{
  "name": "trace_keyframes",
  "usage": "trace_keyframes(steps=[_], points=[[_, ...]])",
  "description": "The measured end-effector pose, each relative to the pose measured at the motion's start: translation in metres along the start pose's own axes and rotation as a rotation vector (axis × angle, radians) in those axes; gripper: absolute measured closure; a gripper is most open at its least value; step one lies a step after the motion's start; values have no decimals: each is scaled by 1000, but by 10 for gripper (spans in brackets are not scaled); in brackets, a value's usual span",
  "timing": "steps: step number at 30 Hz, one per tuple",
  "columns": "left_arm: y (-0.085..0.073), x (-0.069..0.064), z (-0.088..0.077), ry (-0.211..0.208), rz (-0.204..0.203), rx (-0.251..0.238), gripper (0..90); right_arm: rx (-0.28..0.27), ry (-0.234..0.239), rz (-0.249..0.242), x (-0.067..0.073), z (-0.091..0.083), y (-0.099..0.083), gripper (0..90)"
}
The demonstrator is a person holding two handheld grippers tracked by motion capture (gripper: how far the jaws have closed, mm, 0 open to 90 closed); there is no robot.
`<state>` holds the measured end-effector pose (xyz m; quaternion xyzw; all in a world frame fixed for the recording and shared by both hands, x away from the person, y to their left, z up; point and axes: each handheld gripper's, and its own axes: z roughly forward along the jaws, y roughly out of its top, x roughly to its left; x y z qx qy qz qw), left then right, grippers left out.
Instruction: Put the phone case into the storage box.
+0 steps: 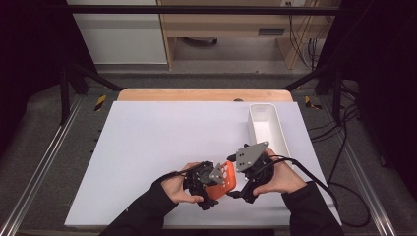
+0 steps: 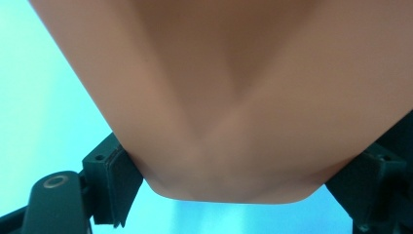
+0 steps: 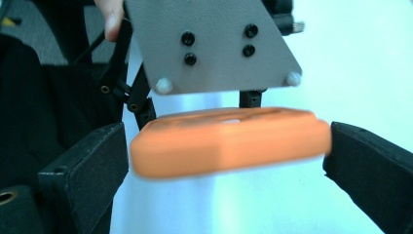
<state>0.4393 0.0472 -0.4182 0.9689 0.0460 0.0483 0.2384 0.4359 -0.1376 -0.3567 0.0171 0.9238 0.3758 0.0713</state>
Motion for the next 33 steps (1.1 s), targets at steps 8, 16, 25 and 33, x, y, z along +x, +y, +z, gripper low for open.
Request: trace_keyframes(steps=[8,16,25,33], points=[[-3,4,-3,-11,-14,-25,156,-96,-28,55,-1,-14,-17,29],[-6,6,-3,-15,-30,-73,156,-192,-46,122,1,-16,-41,23],[-10,8,-2,-17,-37,-117,155,-236,-45,164,2,-12,-51,19],[-10,8,2,-39,-40,-170,155,-256,-26,174,2,-7,-53,18]])
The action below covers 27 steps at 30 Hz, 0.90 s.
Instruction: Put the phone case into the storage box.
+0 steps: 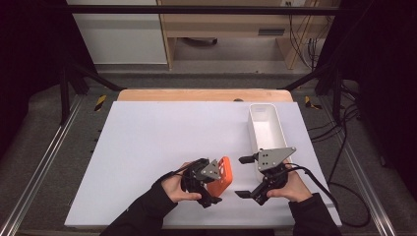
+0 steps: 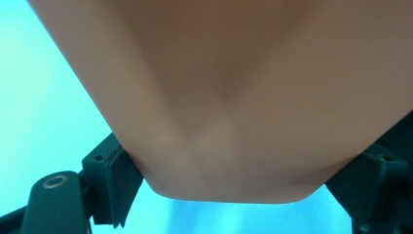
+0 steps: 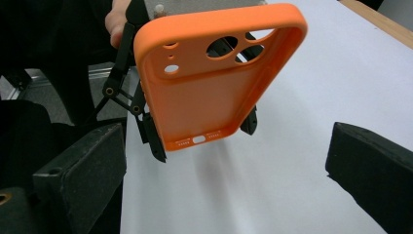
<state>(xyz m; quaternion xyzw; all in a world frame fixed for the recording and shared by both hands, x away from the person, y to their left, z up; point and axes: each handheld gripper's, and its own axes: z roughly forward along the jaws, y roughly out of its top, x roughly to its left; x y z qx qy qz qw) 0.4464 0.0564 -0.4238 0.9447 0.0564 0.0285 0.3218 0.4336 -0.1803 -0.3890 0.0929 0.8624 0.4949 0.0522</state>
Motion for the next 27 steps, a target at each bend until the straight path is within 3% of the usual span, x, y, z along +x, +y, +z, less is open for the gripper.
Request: trace_keyframes(steps=[12,27], points=[[1,0,6,-4,10,-53,155,-18,26,5,1,5,-1,18],[7,-2,8,-47,15,-129,156,-58,47,-3,2,5,1,27]])
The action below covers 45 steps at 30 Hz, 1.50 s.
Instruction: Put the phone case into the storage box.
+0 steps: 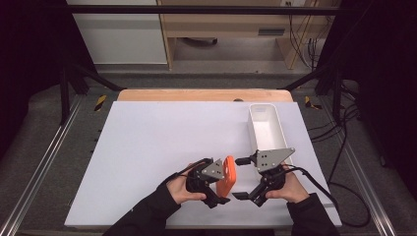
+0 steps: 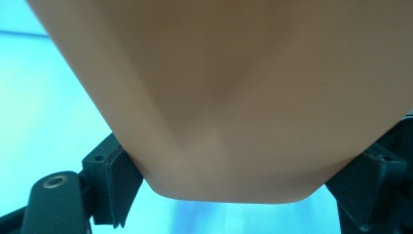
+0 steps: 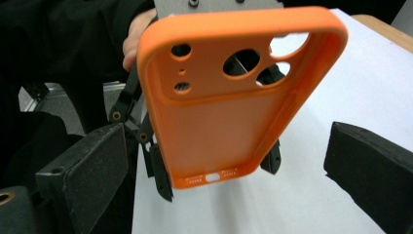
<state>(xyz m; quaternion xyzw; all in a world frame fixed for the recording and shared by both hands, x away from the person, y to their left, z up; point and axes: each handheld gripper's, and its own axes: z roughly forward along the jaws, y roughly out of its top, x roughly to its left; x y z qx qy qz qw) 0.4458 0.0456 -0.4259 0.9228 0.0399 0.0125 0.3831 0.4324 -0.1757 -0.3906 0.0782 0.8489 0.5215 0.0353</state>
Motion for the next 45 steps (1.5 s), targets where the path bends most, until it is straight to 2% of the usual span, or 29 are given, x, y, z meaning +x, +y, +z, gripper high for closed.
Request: trace_keyframes(steps=[5,18,31,39,45], points=[[1,-1,2,-5,7,-3,155,-19,7,1,1,-2,1,31],[5,-8,9,-29,37,14,155,-15,23,-12,2,5,0,63],[4,-11,13,-42,64,33,155,-8,79,-33,2,8,-3,148],[3,-11,14,-38,66,36,155,-3,79,-49,3,9,-3,151],[3,-11,13,-39,60,41,154,-2,82,-42,2,9,-4,156]])
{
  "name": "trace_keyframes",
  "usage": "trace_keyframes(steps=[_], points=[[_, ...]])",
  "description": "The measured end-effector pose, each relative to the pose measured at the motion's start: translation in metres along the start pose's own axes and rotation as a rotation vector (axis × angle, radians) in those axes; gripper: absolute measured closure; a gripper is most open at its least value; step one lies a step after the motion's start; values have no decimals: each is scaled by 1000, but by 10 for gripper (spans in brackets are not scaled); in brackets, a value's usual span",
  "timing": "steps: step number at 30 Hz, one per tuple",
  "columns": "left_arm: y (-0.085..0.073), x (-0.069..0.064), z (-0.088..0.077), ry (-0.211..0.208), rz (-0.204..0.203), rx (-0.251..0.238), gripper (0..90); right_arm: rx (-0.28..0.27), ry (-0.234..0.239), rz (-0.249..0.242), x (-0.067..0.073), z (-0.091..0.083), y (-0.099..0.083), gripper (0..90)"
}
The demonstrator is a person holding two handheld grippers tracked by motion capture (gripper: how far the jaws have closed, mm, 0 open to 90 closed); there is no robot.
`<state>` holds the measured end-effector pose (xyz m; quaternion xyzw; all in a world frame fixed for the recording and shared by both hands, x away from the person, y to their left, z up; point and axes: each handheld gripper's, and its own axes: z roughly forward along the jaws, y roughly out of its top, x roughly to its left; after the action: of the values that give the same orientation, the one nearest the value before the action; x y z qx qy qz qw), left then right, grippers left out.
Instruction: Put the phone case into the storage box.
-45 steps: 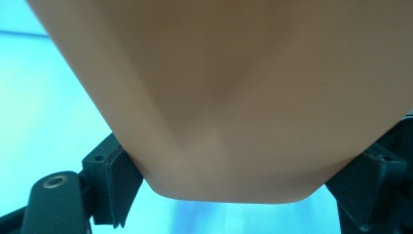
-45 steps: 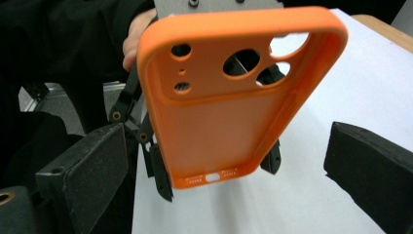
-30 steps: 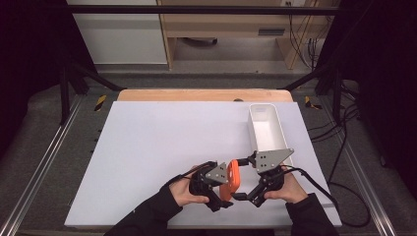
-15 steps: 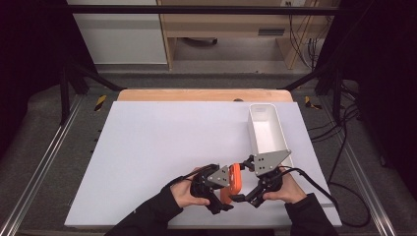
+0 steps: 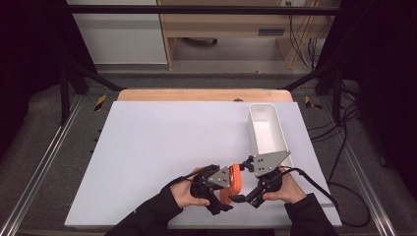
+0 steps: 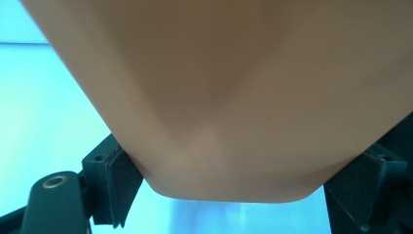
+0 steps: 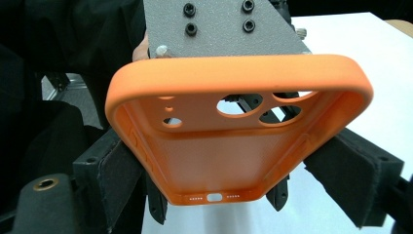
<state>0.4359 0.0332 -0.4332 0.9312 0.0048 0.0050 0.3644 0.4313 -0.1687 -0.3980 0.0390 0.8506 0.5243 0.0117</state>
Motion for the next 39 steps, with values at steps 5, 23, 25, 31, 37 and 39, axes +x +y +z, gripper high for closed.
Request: trace_keyframes(steps=[5,23,25,31,37,39], points=[[0,0,-1,2,-2,1,154,-4,5,7,0,0,0,160],[0,-1,-1,11,-6,-10,154,-16,1,5,-1,0,0,161],[0,-1,-1,11,-7,-9,154,-14,1,4,-1,0,0,163],[0,-1,-2,15,-18,-16,133,-17,-2,6,-1,-1,1,164],[1,-2,-3,14,-23,-23,77,-19,-15,8,-1,-3,1,164],[1,-2,-5,20,-25,-24,69,-20,-18,7,-2,-4,2,164]])
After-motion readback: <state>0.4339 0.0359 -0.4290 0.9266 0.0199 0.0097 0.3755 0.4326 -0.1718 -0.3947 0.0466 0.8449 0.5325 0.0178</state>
